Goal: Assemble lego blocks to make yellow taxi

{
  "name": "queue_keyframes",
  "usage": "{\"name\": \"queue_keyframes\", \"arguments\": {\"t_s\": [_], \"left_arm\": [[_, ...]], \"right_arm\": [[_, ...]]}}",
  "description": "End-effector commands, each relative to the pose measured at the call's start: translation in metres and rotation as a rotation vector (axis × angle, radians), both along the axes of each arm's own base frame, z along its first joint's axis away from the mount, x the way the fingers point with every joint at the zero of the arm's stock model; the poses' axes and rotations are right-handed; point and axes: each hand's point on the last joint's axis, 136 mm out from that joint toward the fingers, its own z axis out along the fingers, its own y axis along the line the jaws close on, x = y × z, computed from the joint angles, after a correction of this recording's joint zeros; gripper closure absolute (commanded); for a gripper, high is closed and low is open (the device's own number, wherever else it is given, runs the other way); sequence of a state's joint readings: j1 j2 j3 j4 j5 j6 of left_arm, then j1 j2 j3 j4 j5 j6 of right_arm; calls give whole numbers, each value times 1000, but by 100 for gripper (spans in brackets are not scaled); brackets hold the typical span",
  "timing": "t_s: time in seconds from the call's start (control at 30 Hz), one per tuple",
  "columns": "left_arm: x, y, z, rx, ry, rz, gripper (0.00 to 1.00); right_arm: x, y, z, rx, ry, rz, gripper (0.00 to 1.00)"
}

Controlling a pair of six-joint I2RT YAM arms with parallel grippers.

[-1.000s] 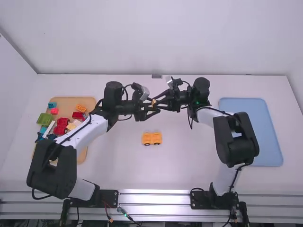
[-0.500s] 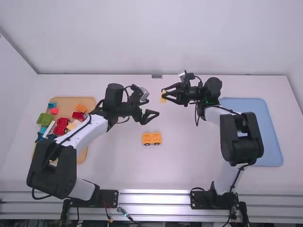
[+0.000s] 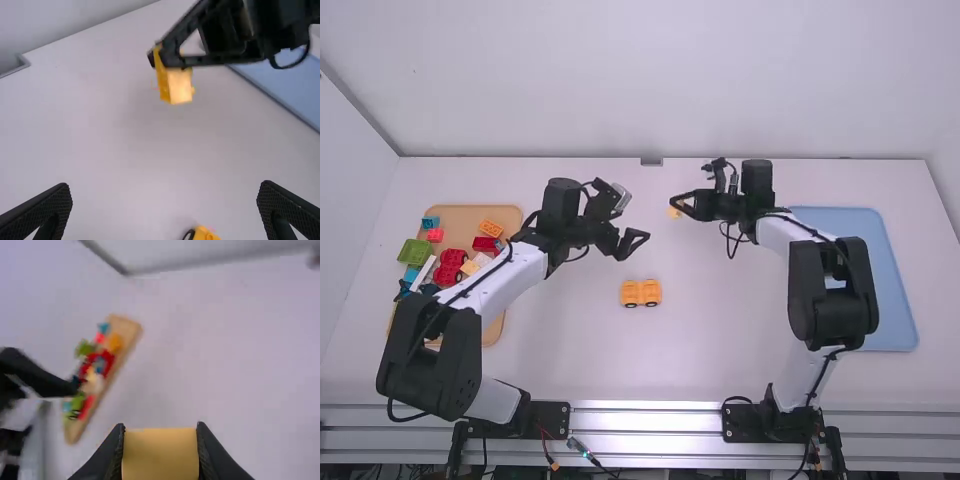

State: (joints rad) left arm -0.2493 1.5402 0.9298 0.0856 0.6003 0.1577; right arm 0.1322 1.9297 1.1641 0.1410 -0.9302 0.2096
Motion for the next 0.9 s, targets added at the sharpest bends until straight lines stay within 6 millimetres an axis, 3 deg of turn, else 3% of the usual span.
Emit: {"name": "queue_keyframes", "arguments": {"t_s": [0.0,0.2,0.33,0.4,0.63,0.73,0.87], "left_arm": [[9,15,-7,48,-8,70,1],[26,29,-4,102,-67,166,1],[36,33,5,110,-129,198,1],[39,32,10,126,-178,180,1],[44,34,17,140,-228,179,1],[53,51,16,159,-221,270,1],[60,67,16,143,-186,370,1]], "right_arm": [[27,-12,25,-328,-235,-63,100],[-8,-35,11,-829,-99,-22,100],[-46,-43,-1,-1033,-5,52,100],[-76,-43,-16,-1122,71,136,100],[-122,-42,-55,-1183,195,205,100],[-142,-44,-76,-1170,294,149,100],[-152,-46,-90,-1145,359,92,100]]}}
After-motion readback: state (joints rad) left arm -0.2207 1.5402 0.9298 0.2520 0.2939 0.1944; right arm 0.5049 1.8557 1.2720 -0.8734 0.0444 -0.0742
